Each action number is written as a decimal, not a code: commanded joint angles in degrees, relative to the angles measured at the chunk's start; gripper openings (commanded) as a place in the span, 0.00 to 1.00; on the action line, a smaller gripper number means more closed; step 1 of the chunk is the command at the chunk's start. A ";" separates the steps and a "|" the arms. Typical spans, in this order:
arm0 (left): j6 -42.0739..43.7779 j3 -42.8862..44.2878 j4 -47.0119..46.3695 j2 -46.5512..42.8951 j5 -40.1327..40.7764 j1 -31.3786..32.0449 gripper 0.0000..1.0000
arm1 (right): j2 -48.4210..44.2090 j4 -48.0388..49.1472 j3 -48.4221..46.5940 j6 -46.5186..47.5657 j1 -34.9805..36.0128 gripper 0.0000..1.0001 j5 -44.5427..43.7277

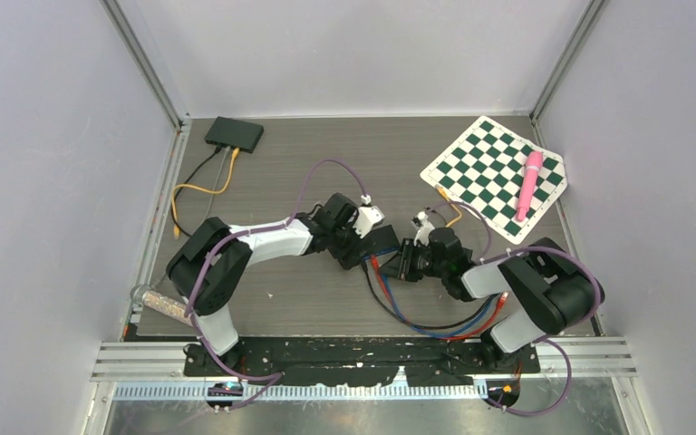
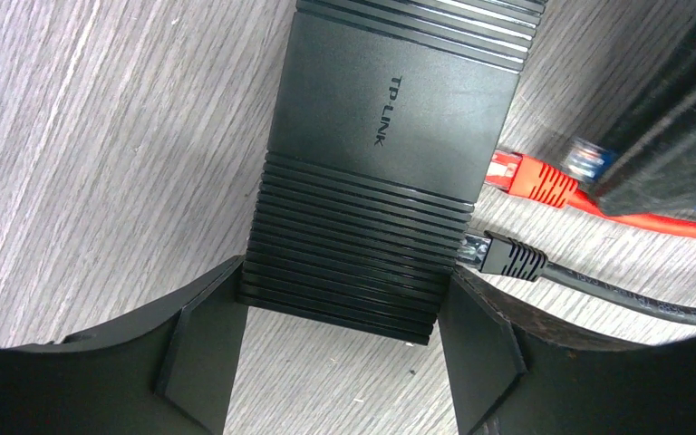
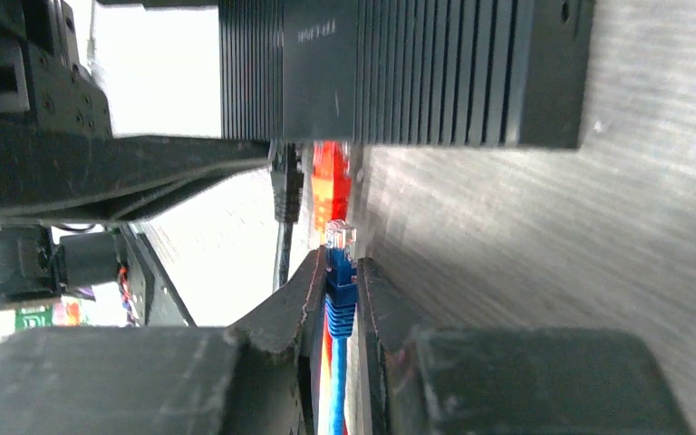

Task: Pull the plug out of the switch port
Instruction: Pull the connector from the switch port, then place the connector at the center of the board.

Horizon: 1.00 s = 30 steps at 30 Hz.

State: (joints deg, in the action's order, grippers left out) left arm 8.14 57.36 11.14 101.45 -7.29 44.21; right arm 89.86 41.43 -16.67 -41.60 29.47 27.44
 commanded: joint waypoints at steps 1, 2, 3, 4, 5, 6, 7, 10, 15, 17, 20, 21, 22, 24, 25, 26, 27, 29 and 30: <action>-2.42 -4.04 1.53 1.93 0.02 0.44 0.77 | -6.62 -12.34 1.66 3.28 2.24 0.05 -1.87; -2.37 -4.31 1.31 1.51 0.14 0.44 0.81 | -8.39 -13.13 1.56 3.28 2.25 0.05 -2.57; -2.40 -4.59 1.08 1.07 0.31 0.44 0.84 | -12.06 -14.32 1.60 3.28 2.25 0.05 -3.71; -2.37 -4.72 0.84 0.67 0.40 0.44 0.86 | -14.00 -14.78 1.67 3.20 2.21 0.05 -4.19; -2.48 -4.87 0.51 0.35 0.41 0.44 0.88 | -18.32 -16.44 1.65 3.42 2.31 0.05 -5.57; -2.63 -4.98 0.15 -0.11 0.57 0.44 0.91 | -22.78 -18.68 1.57 3.95 2.28 0.05 -7.08; -2.83 -5.09 -0.24 -0.58 0.50 0.44 0.98 | -24.99 -19.77 1.61 4.57 2.28 0.05 -7.85; -3.74 -5.58 -1.32 -2.09 0.53 0.44 1.00 | -36.43 -26.81 0.81 6.41 2.26 0.05 -13.20; -5.32 -7.33 -4.53 -5.61 0.42 0.44 1.00 | -50.34 -33.08 -1.85 9.23 2.19 0.05 -18.69; -5.78 -8.14 -5.39 -6.93 0.44 0.44 0.99 | -53.63 -34.81 -3.08 9.60 2.15 0.05 -19.87; -6.57 -9.11 -6.31 -8.75 0.57 0.44 1.00 | -57.12 -33.61 -4.23 9.36 2.17 0.05 -19.89; -6.82 -9.45 -6.59 -9.32 0.85 0.44 1.00 | -58.48 -32.84 -5.13 9.31 2.17 0.05 -19.56; -7.01 -9.80 -6.93 -9.94 1.12 0.40 1.00 | -59.01 -32.61 -5.70 9.23 2.17 0.05 -19.41; -7.63 -10.79 -7.85 -11.25 1.52 0.46 1.00 | -60.52 -32.53 -8.35 9.19 2.21 0.05 -18.75; -7.70 -11.24 -8.44 -11.93 1.57 0.45 1.00 | -61.37 -32.79 -9.83 9.18 2.18 0.05 -18.19; -7.70 -11.77 -9.15 -12.62 1.52 0.44 1.00 | -61.82 -33.11 -10.82 9.24 2.22 0.05 -18.03; -7.75 -12.40 -10.05 -13.34 1.53 0.44 1.00 | -62.73 -33.79 -12.51 9.38 2.18 0.05 -17.95; -9.62 -13.46 -10.80 -14.67 2.06 0.48 1.00 | -64.42 -34.42 -14.55 9.61 2.21 0.05 -18.54; -9.81 -13.91 -12.26 -15.28 2.44 0.45 1.00 | -65.06 -34.67 -15.20 9.85 2.19 0.05 -19.66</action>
State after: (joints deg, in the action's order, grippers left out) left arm 0.89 45.01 4.60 90.19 -6.24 44.62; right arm 27.86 6.04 -26.28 -33.04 31.55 9.67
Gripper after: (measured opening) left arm 0.994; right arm 0.199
